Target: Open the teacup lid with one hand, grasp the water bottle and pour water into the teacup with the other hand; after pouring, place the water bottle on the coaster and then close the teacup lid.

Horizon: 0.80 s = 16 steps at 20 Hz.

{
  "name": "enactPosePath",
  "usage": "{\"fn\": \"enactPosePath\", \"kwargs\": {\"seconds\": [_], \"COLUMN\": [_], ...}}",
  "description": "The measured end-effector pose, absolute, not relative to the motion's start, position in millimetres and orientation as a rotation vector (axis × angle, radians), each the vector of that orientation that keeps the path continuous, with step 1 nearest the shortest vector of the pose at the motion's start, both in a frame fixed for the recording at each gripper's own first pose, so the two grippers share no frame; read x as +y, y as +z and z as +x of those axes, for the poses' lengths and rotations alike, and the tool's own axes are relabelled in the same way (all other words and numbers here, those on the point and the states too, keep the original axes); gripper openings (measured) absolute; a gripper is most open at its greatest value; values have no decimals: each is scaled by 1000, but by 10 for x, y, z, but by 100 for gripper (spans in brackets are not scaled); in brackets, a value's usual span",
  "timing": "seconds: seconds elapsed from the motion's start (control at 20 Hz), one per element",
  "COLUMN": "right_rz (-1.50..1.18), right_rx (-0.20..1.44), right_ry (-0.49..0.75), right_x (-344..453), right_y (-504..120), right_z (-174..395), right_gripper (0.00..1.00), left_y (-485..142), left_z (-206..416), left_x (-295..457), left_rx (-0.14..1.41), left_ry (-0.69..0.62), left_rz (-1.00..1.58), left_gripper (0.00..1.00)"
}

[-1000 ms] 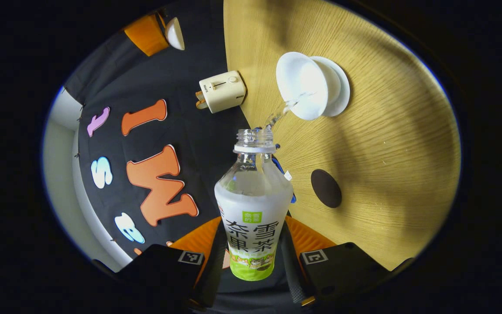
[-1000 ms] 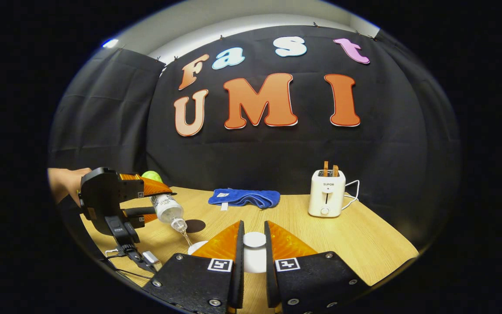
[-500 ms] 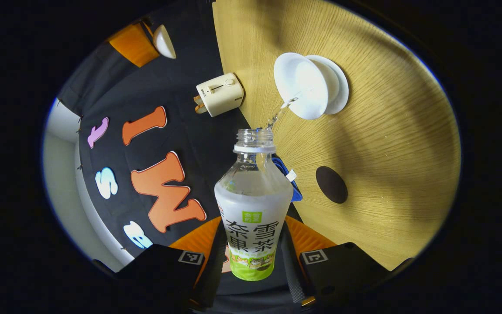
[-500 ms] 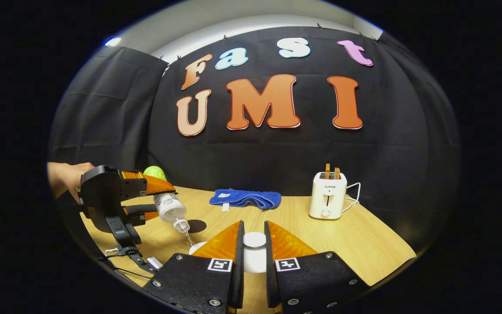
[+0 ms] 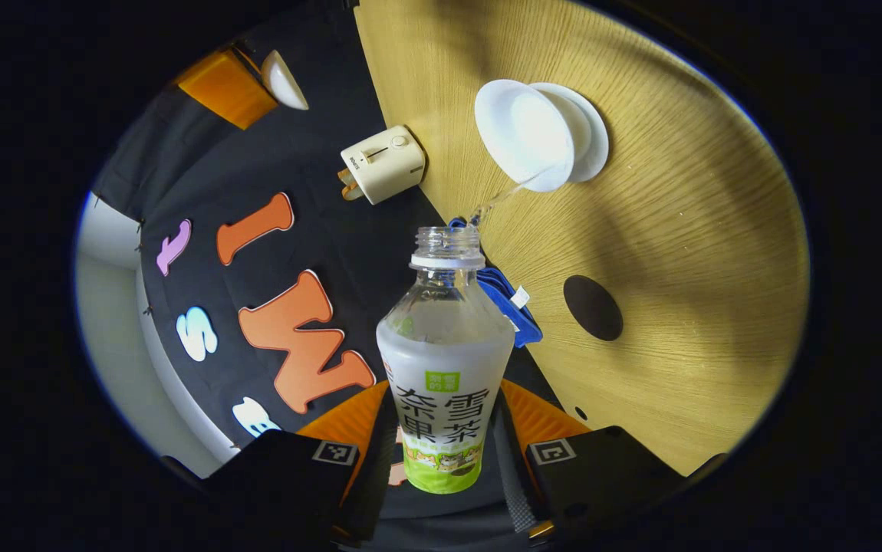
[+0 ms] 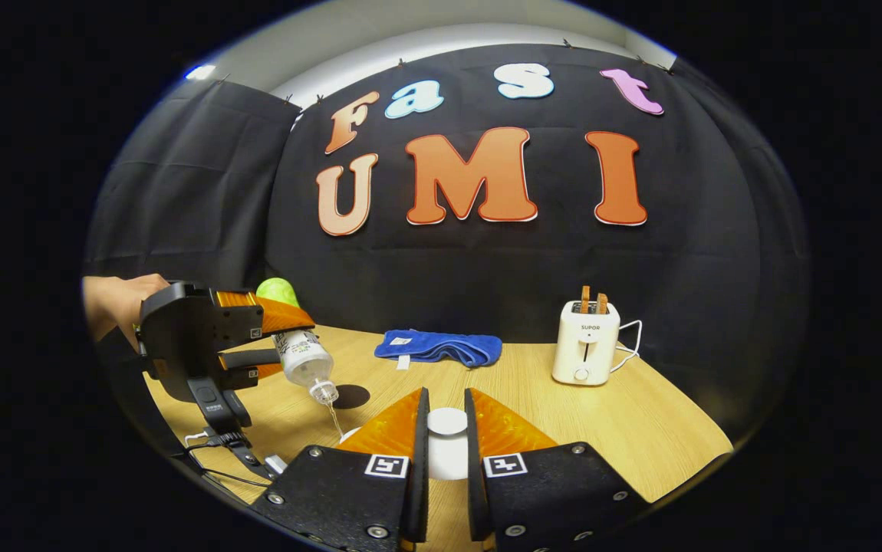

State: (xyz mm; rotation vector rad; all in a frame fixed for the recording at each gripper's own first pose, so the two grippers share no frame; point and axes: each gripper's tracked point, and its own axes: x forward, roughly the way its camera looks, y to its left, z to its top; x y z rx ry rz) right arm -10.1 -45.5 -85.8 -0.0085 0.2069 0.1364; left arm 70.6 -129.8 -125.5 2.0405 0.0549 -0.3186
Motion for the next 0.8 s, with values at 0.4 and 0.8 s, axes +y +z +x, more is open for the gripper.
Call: {"fn": "enactPosePath", "kwargs": {"seconds": [0.4,0.8], "right_rz": [-5,-7], "right_rx": [204,204], "right_ry": [143,133], "right_x": [-458,-500], "right_y": [-848,-840], "right_z": [-81,-86], "right_gripper": [21,21], "left_y": [-1146,-1109], "left_z": [727,728], "left_x": [-1416,-1511], "left_rx": [1,-47], "left_ry": [-303,-309], "left_rz": [2112,2164], "left_gripper": [67,65]}}
